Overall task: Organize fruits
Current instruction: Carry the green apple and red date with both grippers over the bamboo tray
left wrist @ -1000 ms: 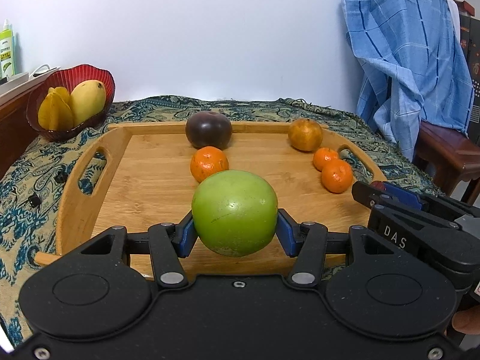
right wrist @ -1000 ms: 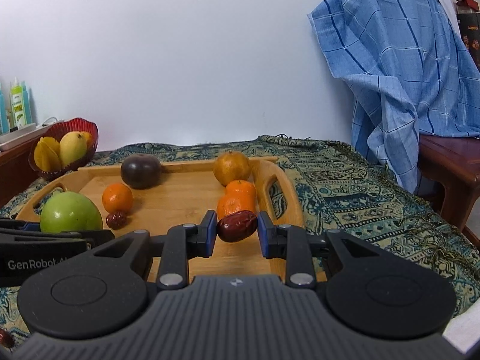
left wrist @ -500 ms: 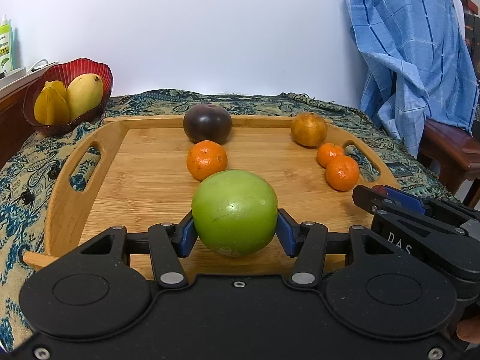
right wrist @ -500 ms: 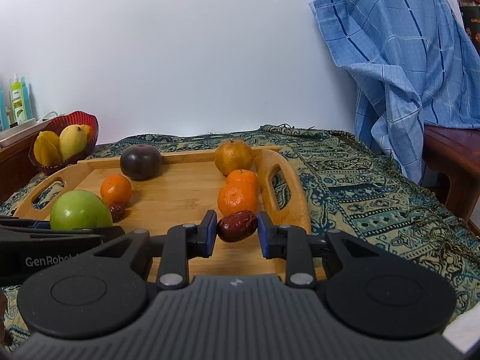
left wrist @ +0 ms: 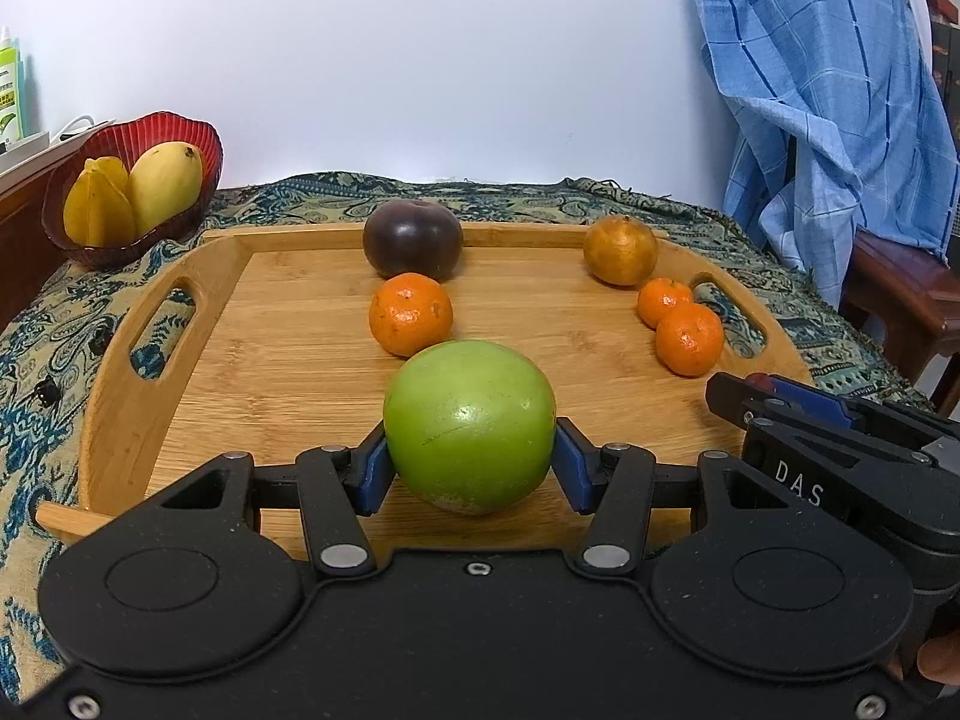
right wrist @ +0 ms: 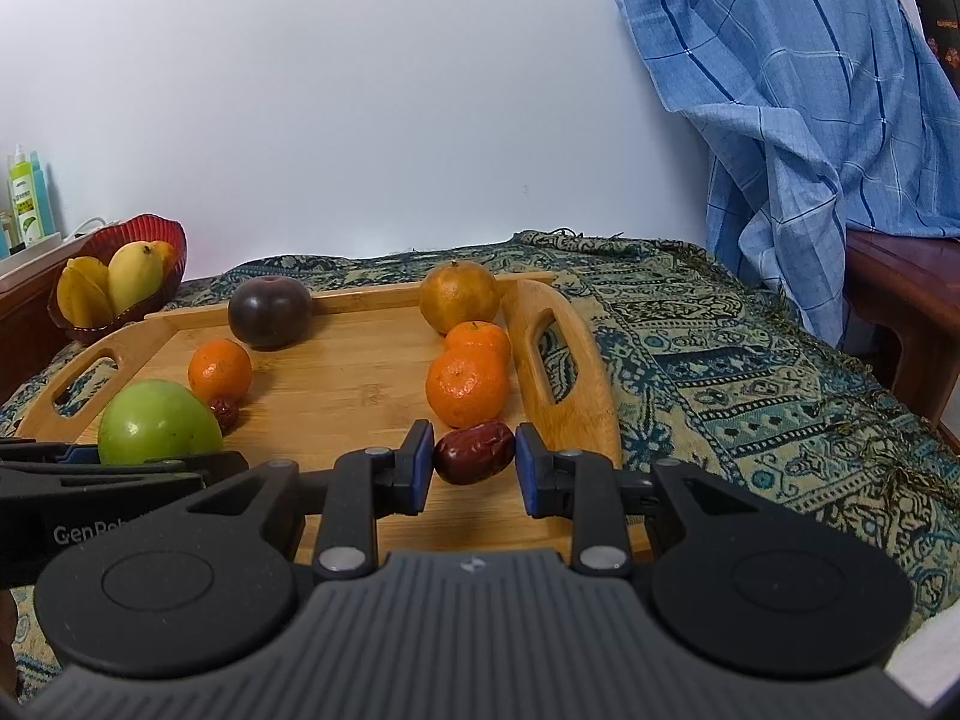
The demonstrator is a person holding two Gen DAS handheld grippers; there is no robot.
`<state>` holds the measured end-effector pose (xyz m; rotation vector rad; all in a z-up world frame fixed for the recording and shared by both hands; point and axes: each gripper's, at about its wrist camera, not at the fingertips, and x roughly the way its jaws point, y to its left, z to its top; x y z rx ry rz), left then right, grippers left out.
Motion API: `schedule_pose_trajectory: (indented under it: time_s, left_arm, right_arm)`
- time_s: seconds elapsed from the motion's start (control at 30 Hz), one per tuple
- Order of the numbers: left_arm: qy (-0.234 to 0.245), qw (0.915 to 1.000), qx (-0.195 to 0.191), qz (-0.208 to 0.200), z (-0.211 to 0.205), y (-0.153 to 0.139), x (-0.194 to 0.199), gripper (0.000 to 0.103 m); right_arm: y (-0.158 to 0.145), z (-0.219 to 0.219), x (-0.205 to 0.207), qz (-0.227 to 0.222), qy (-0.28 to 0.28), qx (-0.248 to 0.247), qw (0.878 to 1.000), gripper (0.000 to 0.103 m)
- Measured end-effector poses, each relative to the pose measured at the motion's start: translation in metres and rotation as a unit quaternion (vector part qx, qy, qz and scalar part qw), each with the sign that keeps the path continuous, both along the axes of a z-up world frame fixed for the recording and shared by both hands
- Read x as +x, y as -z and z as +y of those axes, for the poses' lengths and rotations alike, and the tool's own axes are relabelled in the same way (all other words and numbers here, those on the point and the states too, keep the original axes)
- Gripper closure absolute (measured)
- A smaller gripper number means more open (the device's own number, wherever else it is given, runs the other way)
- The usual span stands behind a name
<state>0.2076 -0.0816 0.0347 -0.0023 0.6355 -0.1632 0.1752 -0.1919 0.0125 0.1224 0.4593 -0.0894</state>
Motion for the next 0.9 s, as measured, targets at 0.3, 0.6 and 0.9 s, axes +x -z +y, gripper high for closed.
schedule_pose_trajectory:
  time_s: [0.3,0.6,0.9]
  left_arm:
    - [-0.001,1.0,0.0,0.002,-0.0007,0.001,0.001,0.051]
    - [-0.001,1.0,0.001,0.004,-0.0007,0.0025,0.0027,0.051]
    - [0.0,1.0,0.005,0.003,-0.0007,0.0029,0.003,0.051]
  right_arm:
    - [0.001,-0.0008,0.0028,0.006,0.003,0.002,1.0,0.068]
    - [0.0032,-0.0004,0.0064,0.013,0.003,0.004,1.0,0.067]
    - [0.0053,-0.0008,0.01,0.022,0.003,0.006,1.0,0.067]
